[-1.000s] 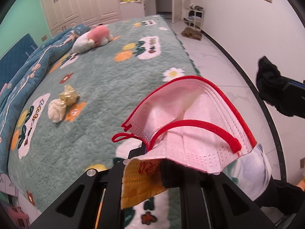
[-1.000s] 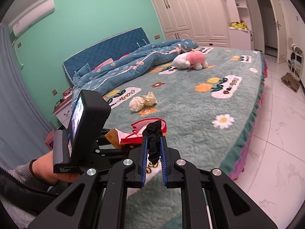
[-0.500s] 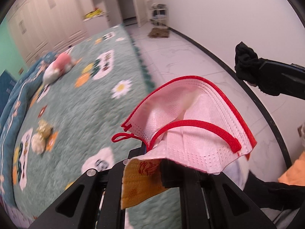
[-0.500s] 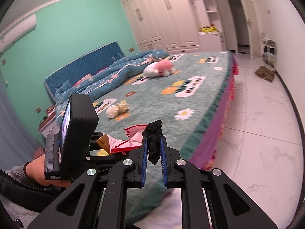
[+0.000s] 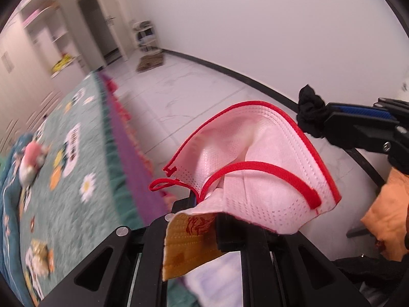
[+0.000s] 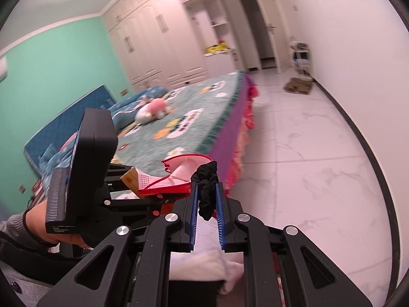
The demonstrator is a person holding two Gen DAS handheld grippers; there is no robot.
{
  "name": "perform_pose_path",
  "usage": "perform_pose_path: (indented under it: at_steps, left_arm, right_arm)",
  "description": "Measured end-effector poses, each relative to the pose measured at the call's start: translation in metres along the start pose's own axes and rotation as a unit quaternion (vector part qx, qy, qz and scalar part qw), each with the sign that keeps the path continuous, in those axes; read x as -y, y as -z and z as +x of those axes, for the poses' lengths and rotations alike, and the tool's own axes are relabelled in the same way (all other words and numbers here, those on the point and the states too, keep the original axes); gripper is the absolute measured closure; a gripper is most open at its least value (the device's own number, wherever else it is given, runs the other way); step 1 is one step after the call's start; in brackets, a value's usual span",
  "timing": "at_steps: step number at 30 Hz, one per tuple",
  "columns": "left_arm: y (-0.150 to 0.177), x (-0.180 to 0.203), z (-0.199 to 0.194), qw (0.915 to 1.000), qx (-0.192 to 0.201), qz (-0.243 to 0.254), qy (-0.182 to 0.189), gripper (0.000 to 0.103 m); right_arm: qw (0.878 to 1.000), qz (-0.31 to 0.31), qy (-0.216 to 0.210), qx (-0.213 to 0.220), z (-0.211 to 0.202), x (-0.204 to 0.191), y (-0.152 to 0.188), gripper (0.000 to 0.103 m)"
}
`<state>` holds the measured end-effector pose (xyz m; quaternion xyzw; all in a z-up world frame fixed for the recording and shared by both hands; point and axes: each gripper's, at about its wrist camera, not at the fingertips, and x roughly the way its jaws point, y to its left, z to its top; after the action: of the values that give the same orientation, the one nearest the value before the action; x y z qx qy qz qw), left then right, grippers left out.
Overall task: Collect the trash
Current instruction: 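Carry the packet, mask and hair tie over the orange bucket with both tools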
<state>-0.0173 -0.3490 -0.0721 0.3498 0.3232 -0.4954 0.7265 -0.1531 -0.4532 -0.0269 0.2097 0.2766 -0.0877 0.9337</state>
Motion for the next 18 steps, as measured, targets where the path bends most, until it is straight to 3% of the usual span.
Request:
perform_pose_path:
  at_steps: [7, 18]
  left_arm:
    - [-0.016, 0.047, 0.039, 0.9973, -0.024, 0.035, 0.059, 0.09]
    - [-0.019, 0.081, 0.115, 0.9871, -0.098, 0.029, 0.123, 0.09]
  right_arm:
    - [0.997, 0.056, 0.052, -0.01, -0.019, 0.061, 0.032, 0.088]
    - [0.981, 0.137, 0.104, -0.086, 0.008, 0.134, 0.102, 0.088]
